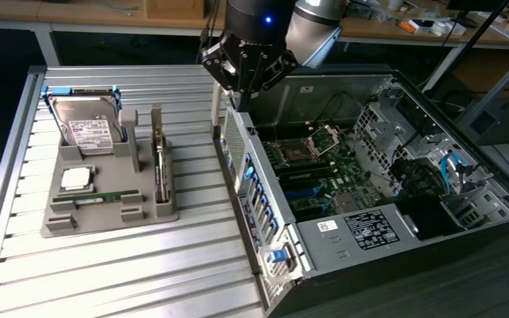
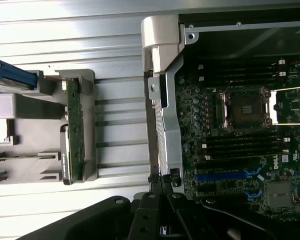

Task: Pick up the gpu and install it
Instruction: 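Reach for the gpu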

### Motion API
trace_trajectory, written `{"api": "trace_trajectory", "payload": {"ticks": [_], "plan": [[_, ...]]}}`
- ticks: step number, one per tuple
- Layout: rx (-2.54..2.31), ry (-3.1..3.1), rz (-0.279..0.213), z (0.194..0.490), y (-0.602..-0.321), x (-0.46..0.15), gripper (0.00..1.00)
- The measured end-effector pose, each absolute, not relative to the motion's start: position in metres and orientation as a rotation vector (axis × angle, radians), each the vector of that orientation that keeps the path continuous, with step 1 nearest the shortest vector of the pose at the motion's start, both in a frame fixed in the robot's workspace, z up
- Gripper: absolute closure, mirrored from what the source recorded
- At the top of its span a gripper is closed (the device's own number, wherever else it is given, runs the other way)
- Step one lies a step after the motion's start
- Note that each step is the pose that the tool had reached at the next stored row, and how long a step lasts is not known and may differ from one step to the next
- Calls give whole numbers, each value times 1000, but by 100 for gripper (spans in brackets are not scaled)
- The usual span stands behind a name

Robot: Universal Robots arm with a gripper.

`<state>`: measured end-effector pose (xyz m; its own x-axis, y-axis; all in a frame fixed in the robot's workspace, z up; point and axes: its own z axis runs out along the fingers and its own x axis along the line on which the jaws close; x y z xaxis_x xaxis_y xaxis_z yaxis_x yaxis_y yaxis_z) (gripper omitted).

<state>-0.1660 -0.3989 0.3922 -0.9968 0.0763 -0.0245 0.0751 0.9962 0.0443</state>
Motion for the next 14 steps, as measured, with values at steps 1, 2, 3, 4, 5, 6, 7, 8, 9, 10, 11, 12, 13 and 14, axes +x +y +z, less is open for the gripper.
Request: {"api": "trace_trajectory", "payload": {"ticks": [1, 2, 3, 4, 5, 6, 7, 8, 9, 10, 11, 12, 13, 14], "plan": [[118, 3112, 68, 392, -399, -166, 89], [118, 3112, 68, 392, -399, -167, 89], [118, 3113, 68, 392, -399, -167, 89], [118, 3112, 68, 392, -399, -168, 89], [118, 3112, 68, 392, -399, -168, 89], [118, 3113, 68, 392, -399, -169, 89], [118, 3112, 68, 392, -399, -169, 89], [118, 3112, 68, 392, -399, -170, 89], [118, 3112, 68, 392, -399, -171, 89], [118, 3113, 68, 392, -399, -171, 89], [118, 3113, 68, 392, -399, -172, 89], [118, 3113, 68, 392, -399, -172, 89], [118, 3112, 68, 392, -399, -172, 89], [118, 3112, 68, 392, -399, -173, 89]]}}
